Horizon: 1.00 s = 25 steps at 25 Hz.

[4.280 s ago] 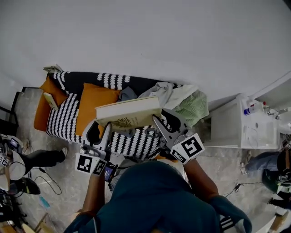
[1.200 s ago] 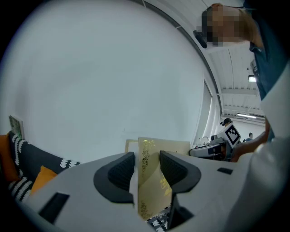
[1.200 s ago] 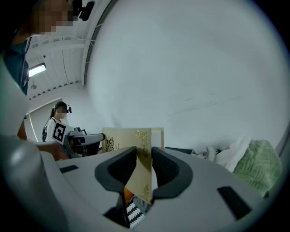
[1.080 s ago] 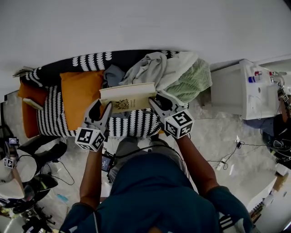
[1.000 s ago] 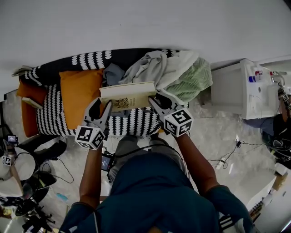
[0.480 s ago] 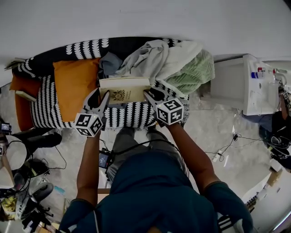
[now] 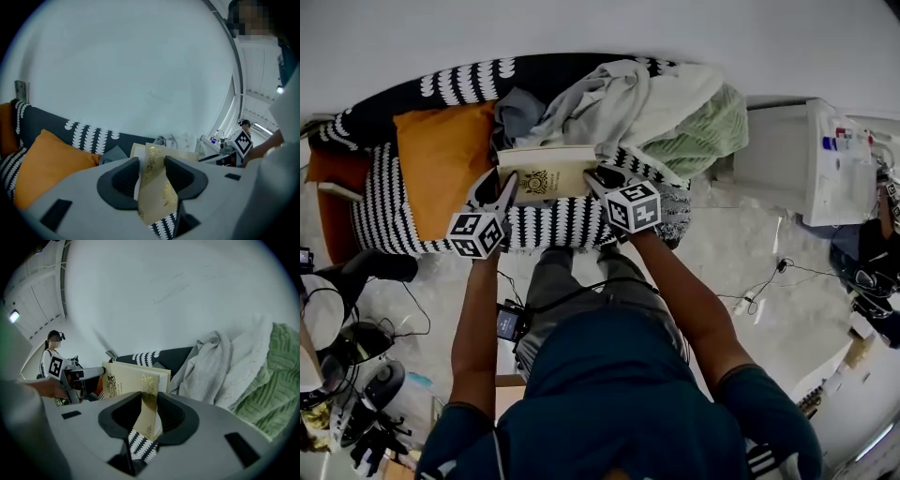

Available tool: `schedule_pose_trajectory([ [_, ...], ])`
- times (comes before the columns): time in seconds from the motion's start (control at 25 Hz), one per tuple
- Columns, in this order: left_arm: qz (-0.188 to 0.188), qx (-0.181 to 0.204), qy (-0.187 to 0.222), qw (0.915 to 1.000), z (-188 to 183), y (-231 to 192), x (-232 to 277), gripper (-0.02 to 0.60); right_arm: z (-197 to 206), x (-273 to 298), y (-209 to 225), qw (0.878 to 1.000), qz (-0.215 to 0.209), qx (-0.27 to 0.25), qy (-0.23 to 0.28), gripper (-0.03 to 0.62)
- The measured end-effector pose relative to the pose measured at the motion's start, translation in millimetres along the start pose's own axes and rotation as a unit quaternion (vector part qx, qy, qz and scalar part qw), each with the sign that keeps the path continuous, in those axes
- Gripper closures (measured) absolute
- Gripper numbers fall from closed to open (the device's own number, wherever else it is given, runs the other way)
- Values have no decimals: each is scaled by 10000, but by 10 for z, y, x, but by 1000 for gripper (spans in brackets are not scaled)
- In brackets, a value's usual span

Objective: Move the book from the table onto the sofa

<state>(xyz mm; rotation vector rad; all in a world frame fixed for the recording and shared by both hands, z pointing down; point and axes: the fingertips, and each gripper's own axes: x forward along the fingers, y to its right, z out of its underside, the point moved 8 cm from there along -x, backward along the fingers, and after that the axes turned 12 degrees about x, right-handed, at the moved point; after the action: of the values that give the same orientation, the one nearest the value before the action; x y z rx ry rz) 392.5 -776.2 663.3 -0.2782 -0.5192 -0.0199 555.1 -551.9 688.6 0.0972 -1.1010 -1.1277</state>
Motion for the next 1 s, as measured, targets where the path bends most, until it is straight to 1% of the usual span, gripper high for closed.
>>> schedule_pose_trajectory([
  [0.28, 104, -158, -403, 9990, 361, -237, 287, 408, 183, 395, 217, 9989, 175, 119, -430, 478],
  [0.56, 241, -286, -845, 9957, 752, -367, 505, 408, 457, 677, 423, 9954, 373, 318, -824, 479],
  [0.8, 439, -262, -1290, 9903, 1083, -443, 699, 408, 706, 892, 627, 9905, 561, 514, -1145, 484],
  [1.0, 584, -353, -1625, 9844, 1383, -471, 804, 408, 896, 1028, 762, 9862, 695, 557, -1392, 485],
])
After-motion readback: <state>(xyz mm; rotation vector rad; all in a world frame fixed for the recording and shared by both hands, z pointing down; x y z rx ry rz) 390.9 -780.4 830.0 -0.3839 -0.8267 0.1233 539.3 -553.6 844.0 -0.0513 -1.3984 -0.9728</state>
